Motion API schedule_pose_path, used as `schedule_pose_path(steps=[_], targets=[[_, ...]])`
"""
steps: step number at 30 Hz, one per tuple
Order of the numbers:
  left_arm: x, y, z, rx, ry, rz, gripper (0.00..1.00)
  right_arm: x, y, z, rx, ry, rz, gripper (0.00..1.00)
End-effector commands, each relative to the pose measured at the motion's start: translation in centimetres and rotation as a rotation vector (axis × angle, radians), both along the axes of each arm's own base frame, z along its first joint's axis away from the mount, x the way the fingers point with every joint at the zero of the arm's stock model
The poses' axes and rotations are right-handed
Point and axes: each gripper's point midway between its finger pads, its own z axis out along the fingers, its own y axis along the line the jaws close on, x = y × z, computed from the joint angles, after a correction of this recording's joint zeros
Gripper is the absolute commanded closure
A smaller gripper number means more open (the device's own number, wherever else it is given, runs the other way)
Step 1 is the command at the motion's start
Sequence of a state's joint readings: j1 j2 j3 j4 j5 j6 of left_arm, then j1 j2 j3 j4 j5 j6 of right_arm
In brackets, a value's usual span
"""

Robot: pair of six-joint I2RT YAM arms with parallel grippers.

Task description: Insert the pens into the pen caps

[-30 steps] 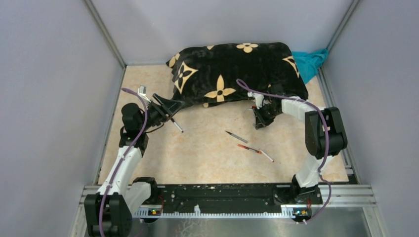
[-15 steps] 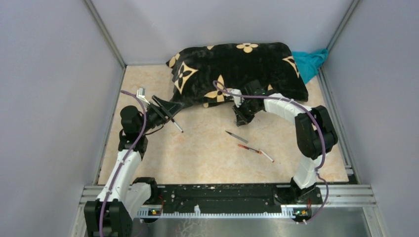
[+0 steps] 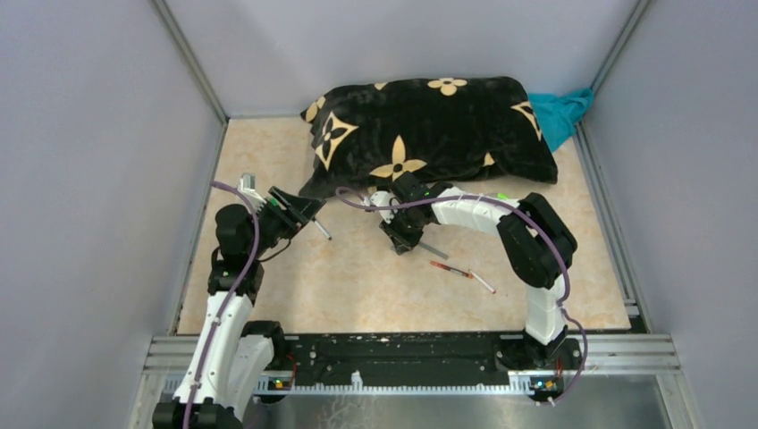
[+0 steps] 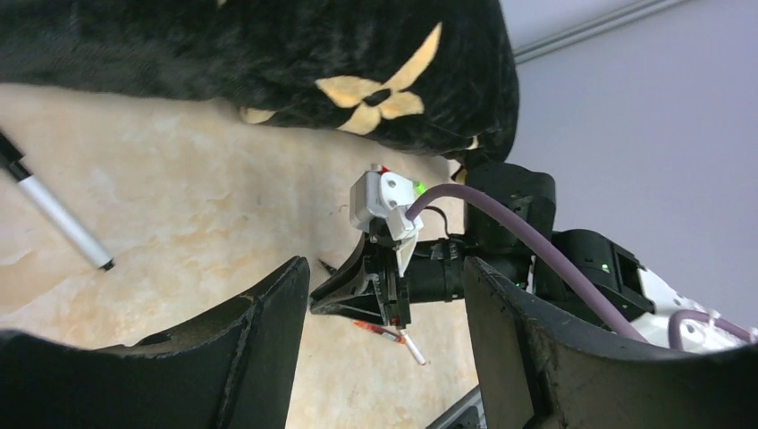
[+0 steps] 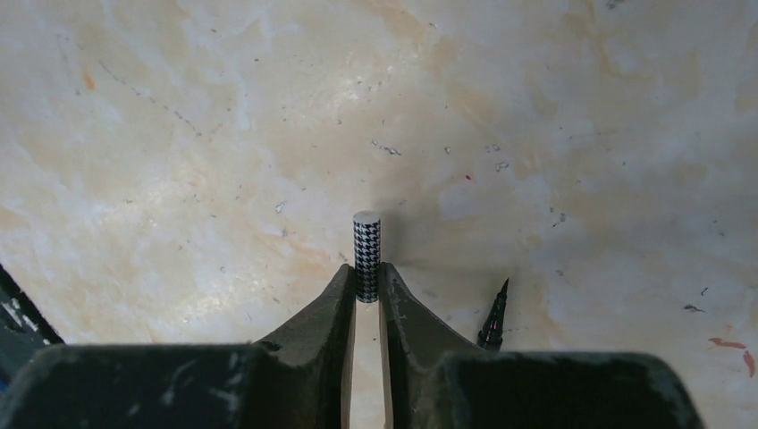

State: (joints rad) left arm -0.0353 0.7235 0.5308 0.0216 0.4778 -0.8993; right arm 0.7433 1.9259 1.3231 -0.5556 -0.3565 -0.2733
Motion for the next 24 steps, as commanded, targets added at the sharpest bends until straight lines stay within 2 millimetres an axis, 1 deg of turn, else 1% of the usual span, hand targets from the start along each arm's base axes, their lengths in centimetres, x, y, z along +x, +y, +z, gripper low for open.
schedule_pose_path(steps=[1,4,7,9,11,14,16,20,22,24], targets=[[-0.9,0.9,-3.4,0.042,0.091,0.05,0.31,2.3,-0.3,-0.5,-0.061,-0.083,-0.088,0.83],[-1.2,0.9,-4.0,0.039,0.098,0.057,0.31,2.3,-0.4,-0.6,-0.072,-0.088,-0.083,0.78],[-1.2,0.9,-4.2,0.038,0.102,0.056,0.31,1.8,-0.4,-0.7,-0.071,-0.075,-0.071,0.75],[-1.1,0.8,-4.3,0.038,0.105,0.049,0.31,1.5,-0.3,-0.4,-0.061,-0.071,-0.063,0.7],[-1.1,0.8,-4.3,0.039,0.107,0.043,0.31,1.3,-0.1,0.5,-0.04,-0.07,-0.051,0.67],[-1.1,0.5,-4.3,0.039,0.109,0.027,0.31,1.1,0.1,2.9,0.003,-0.094,-0.027,0.62],[-1.2,0.4,-4.5,0.034,0.11,0.015,0.31,1.1,-0.2,4.5,0.024,-0.12,-0.013,0.61],[-1.6,0.0,-5.2,0.014,0.13,-0.003,0.31,1.1,-1.7,6.7,0.054,-0.151,0.011,0.61],[-1.7,-0.2,-5.6,0.0,0.14,-0.011,0.33,1.5,-2.9,6.7,0.047,-0.164,0.008,0.61],[-1.9,-0.4,-5.9,-0.017,0.152,-0.019,0.35,1.8,-4.4,5.7,0.01,-0.173,-0.003,0.61]])
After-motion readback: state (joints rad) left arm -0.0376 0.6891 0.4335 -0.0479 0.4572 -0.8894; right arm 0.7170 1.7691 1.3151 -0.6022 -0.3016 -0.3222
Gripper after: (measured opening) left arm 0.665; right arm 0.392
